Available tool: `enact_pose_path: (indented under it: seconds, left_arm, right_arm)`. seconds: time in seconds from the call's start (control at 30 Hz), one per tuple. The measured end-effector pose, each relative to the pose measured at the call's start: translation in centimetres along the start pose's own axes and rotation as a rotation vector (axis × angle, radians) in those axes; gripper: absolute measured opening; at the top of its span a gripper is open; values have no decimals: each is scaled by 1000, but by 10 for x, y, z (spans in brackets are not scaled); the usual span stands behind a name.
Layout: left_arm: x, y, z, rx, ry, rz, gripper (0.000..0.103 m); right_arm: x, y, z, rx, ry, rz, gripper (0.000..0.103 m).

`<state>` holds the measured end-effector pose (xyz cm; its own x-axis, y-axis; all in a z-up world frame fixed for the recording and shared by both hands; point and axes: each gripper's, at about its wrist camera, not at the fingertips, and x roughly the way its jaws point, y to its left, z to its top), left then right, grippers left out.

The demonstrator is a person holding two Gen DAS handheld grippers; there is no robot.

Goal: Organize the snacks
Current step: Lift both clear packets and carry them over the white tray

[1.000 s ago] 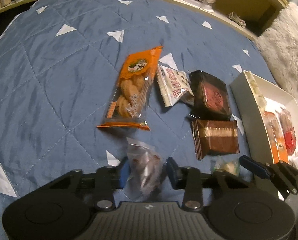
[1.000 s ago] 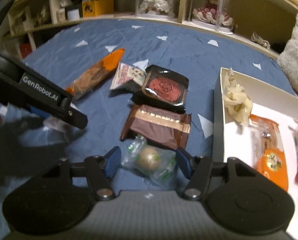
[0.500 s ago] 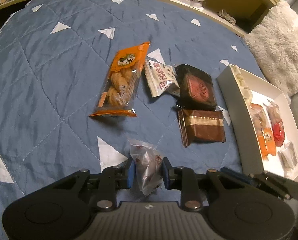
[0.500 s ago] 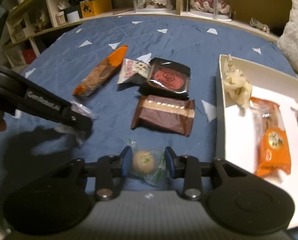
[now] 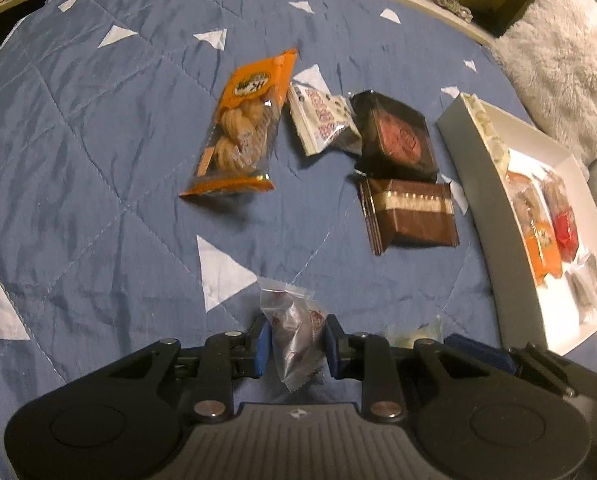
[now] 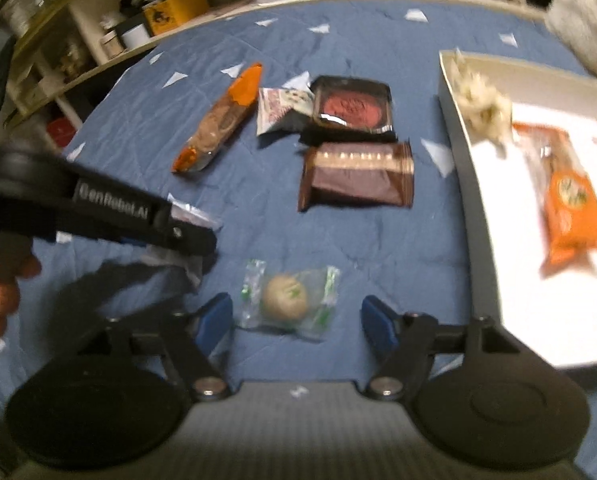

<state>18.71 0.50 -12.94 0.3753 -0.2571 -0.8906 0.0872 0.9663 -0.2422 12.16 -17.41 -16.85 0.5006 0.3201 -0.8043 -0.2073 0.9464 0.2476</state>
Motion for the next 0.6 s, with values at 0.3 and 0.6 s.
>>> enact_pose_path:
  seconds: [0.3,0.6]
  left_arm:
    - [3,-3,-5,34,17,20,30]
    - [-11,-3,-4,23,-34,12,29]
  right_arm:
    - [12,1,4,0,12,1,58]
    - [9,6,3,-78,14,-20,42]
